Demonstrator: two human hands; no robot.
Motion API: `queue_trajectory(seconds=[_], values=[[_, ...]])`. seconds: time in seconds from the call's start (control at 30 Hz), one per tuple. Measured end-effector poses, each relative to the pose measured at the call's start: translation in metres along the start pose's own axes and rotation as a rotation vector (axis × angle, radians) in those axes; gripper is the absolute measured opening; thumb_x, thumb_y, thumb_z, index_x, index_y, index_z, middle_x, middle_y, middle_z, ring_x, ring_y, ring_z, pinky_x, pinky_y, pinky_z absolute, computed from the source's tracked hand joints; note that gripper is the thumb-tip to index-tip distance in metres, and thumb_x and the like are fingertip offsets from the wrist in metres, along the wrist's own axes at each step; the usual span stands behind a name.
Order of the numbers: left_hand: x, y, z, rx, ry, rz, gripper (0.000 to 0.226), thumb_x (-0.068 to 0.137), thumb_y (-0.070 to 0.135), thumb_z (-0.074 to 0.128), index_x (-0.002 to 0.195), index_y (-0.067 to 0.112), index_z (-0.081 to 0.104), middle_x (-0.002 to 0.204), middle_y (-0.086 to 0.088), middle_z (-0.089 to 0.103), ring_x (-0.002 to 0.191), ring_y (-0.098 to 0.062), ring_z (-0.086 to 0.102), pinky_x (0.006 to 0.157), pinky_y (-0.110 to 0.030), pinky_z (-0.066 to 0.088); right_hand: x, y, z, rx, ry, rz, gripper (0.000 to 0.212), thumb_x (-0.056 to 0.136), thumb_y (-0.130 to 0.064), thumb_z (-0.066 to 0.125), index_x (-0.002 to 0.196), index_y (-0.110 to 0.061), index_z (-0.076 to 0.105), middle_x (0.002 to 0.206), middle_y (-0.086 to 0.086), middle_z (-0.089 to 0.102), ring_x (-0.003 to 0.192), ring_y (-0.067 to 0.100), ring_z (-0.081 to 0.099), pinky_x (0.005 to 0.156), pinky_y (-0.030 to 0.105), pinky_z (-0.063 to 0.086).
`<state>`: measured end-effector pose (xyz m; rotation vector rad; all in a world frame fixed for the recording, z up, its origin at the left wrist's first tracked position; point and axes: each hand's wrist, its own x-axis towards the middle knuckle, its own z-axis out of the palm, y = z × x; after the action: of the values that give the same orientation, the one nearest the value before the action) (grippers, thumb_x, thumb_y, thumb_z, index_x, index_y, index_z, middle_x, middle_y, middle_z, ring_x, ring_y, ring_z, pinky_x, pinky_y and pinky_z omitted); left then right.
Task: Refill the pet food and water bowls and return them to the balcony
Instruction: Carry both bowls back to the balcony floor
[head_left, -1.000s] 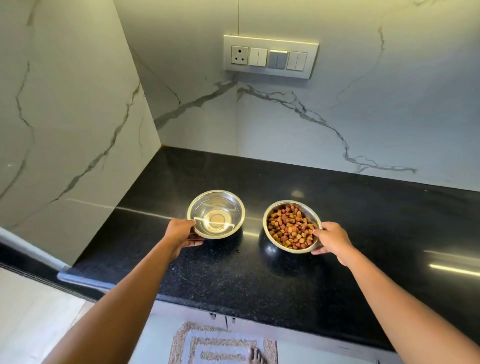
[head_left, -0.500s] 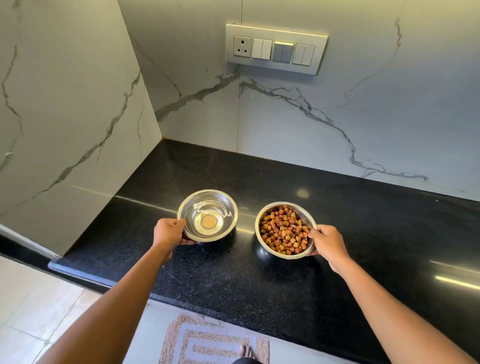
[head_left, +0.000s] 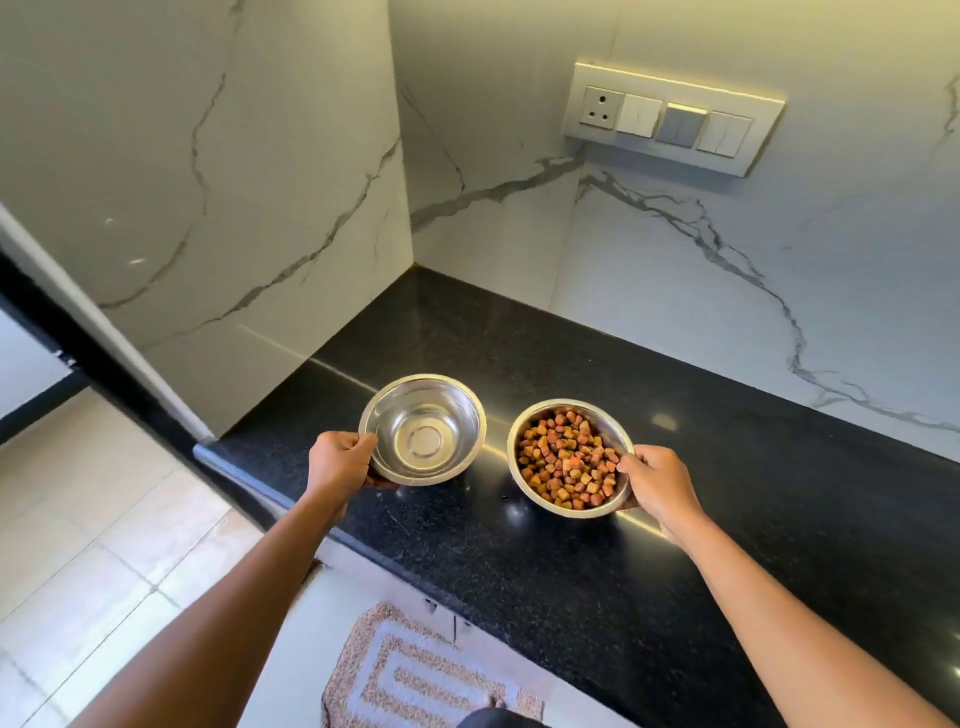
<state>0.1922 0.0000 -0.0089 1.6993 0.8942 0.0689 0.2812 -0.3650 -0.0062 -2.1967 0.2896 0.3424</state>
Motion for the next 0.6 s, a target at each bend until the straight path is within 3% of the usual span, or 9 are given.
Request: queue_trajectory(seconds=[0.13, 0.23, 0.3, 0.4, 0.53, 0.6], values=[[-0.013, -0.017, -0.042, -0.039, 0.065, -0.029, 0.028, 0.097, 0.011, 0.06, 0.078, -0.007, 0.07, 0.069, -0.021, 0.072, 0.059, -0.027, 0.076, 0.062, -0.043, 0.065, -0.006, -0.019, 0.027, -0.011, -0.049, -0.055, 0.028, 0.103, -0.011, 0.055, 0.082, -0.003, 0.073, 0.084, 0.016, 0.077, 0.073, 0.026, 0.078, 0.054, 0.036, 0.063], [-0.022, -0.037, -0.075, -0.067, 0.133, -0.026, 0.035, 0.097, 0.012, 0.06, 0.072, -0.011, 0.065, 0.061, -0.021, 0.067, 0.052, -0.032, 0.073, 0.057, -0.049, 0.064, -0.015, -0.033, 0.048, -0.007, -0.07, -0.081, 0.026, 0.097, -0.008, 0.058, 0.078, 0.006, 0.068, 0.083, 0.026, 0.075, 0.073, 0.038, 0.078, 0.06, 0.05, 0.067], [-0.03, -0.052, -0.101, -0.084, 0.182, -0.03, 0.038, 0.098, 0.011, 0.06, 0.07, -0.014, 0.063, 0.06, -0.023, 0.065, 0.048, -0.032, 0.071, 0.051, -0.046, 0.063, -0.025, -0.046, 0.066, -0.026, -0.099, -0.105, 0.027, 0.098, -0.007, 0.058, 0.076, 0.007, 0.065, 0.081, 0.025, 0.074, 0.072, 0.037, 0.077, 0.054, 0.039, 0.065], [-0.042, -0.075, -0.14, -0.106, 0.234, -0.054, 0.037, 0.096, 0.008, 0.06, 0.077, -0.023, 0.06, 0.068, -0.035, 0.068, 0.052, -0.037, 0.072, 0.049, -0.046, 0.062, -0.044, -0.062, 0.092, -0.059, -0.131, -0.15, 0.031, 0.1, -0.005, 0.056, 0.07, 0.002, 0.063, 0.072, 0.015, 0.068, 0.06, 0.023, 0.066, 0.04, 0.019, 0.049], [-0.059, -0.105, -0.194, -0.113, 0.281, -0.069, 0.035, 0.095, 0.006, 0.059, 0.079, -0.025, 0.059, 0.077, -0.043, 0.066, 0.054, -0.04, 0.073, 0.052, -0.054, 0.061, -0.068, -0.079, 0.136, -0.047, -0.173, -0.166, 0.03, 0.098, -0.003, 0.057, 0.071, 0.009, 0.061, 0.064, 0.011, 0.061, 0.059, 0.023, 0.06, 0.049, 0.025, 0.048], [-0.068, -0.118, -0.219, -0.119, 0.3, -0.077, 0.035, 0.095, 0.004, 0.058, 0.081, -0.027, 0.058, 0.078, -0.044, 0.065, 0.053, -0.039, 0.072, 0.05, -0.051, 0.061, -0.087, -0.09, 0.158, -0.053, -0.2, -0.181, 0.033, 0.098, -0.001, 0.056, 0.066, 0.001, 0.059, 0.057, 0.006, 0.056, 0.053, 0.018, 0.055, 0.04, 0.017, 0.042]])
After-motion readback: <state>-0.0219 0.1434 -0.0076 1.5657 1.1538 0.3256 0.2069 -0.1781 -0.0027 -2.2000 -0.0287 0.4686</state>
